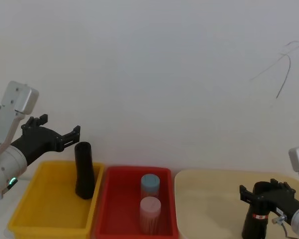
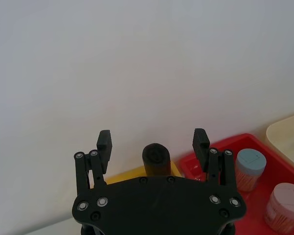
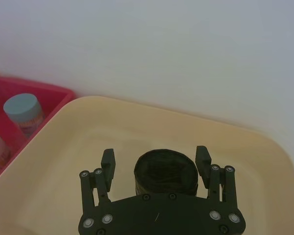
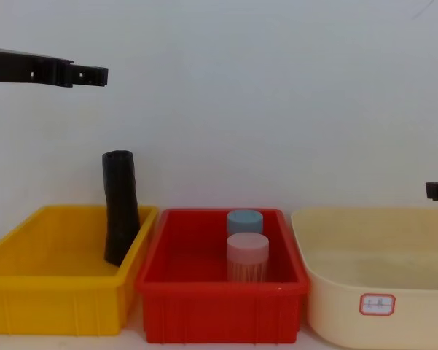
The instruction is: Pick up the garbage bag with the one hand and transfer it to the other hand.
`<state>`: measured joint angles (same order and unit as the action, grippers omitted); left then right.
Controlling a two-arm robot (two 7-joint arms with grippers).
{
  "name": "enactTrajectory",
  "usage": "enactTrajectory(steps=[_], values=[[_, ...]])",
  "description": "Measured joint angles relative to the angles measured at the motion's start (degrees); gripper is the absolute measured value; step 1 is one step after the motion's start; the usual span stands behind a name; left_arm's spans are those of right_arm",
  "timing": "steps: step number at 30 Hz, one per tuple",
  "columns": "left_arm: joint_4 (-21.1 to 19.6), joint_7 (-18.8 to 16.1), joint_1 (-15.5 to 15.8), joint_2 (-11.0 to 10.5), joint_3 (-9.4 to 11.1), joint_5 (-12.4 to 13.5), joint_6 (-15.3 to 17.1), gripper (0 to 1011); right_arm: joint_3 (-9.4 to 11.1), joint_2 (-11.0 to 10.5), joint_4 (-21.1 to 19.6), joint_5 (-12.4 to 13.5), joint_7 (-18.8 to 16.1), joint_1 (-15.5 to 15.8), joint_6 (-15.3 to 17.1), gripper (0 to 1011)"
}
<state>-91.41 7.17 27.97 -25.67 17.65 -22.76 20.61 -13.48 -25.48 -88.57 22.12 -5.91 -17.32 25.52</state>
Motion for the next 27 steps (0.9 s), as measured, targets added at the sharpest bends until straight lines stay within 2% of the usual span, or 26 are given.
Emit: enactTrajectory(steps=[11,20,27], values=[[-0.1,-0.6,-0.1,0.0,-0.1,0.2,0.1,1002,0.3,0.0,-1.5,-1.6,0.9,0.4,-2.5,1001],[-0.2,-0.7,-0.2,0.0,-0.2,0.3,0.1,1002,0.1,-0.5,-4.1,-4.1,1.5,-0.3,-5.2,1001],[-0.2,-0.8,-0.2,0.0,-0.2,0.3,0.1,1002,-1.1,-0.7,-5.3,-4.8,-0.6,-2.2,-5.5,1001]])
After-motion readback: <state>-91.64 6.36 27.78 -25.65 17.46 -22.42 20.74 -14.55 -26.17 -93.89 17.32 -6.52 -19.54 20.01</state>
